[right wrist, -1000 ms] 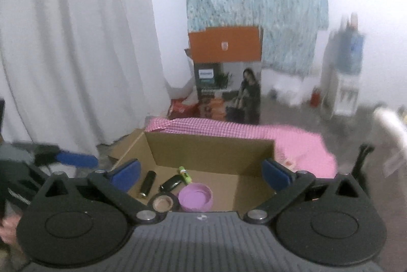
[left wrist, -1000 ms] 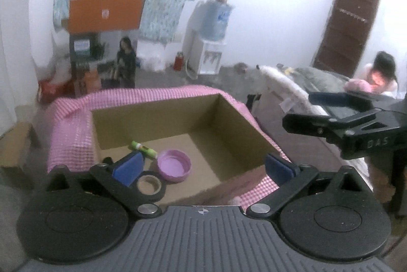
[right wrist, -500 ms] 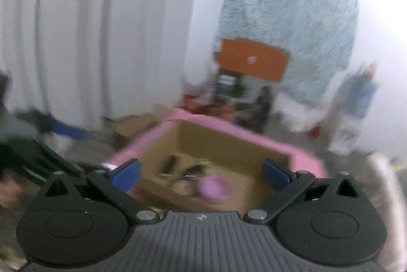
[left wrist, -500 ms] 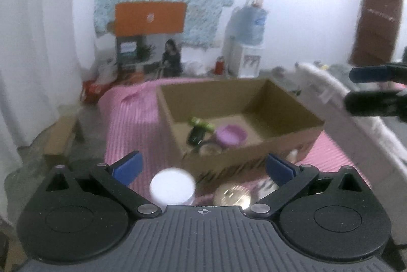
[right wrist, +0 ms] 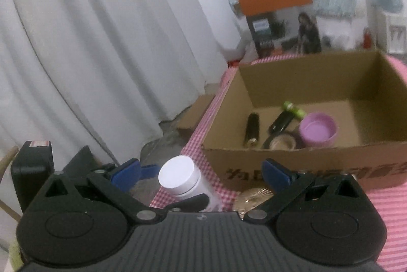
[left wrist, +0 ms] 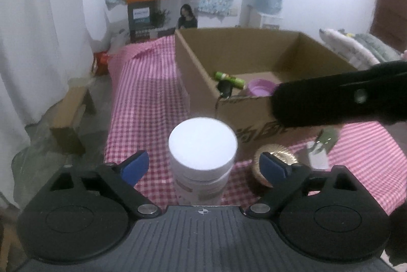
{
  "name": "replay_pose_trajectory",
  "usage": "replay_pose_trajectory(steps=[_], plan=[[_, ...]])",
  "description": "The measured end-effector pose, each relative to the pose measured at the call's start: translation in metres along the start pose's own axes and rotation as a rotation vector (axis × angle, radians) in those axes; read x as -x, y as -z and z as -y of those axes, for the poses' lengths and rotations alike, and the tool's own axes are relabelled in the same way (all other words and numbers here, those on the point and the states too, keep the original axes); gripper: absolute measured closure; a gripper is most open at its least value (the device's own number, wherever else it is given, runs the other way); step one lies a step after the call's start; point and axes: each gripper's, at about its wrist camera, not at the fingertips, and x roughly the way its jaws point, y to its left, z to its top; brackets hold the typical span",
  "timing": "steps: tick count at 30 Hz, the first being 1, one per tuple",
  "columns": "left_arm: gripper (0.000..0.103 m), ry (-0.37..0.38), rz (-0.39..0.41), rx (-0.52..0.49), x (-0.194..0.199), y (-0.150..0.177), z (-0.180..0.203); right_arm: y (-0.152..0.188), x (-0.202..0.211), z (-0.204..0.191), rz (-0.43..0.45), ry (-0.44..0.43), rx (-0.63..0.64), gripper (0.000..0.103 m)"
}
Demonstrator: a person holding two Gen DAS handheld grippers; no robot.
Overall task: Organize rigid objects
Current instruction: 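Move the right gripper down to the white jar, then close the right gripper around the white jar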
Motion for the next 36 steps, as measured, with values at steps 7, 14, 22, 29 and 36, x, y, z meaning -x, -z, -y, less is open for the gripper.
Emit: replay_pose_trajectory(steps=[7,14,22,29,36], plan=[[0.036,0.009,-0.028,0.016,-0.007,0.007,-0.006,0.008,-0.037,-0.008,-0.080,-0.035,-0.051,0.008],[0.048,0.041,-0.024,0.017,-0.004,0.010,-0.003,0.010,-0.053,-0.002,-0.131,-0.077,-0.111,0.038],[0.049,0.099,-0.035,-0.014,0.002,0.008,0.014,0.011,-0.038,0.000,-0.135,-0.074,-0.122,0.041],[0.049,0.083,-0.043,-0.044,0.001,0.006,0.022,0.013,-0.038,0.010,-0.143,-0.063,-0.168,0.042],[0.049,0.075,-0.052,-0.050,-0.001,0.004,0.025,0.014,-0.043,0.015,-0.154,-0.075,-0.191,0.042]])
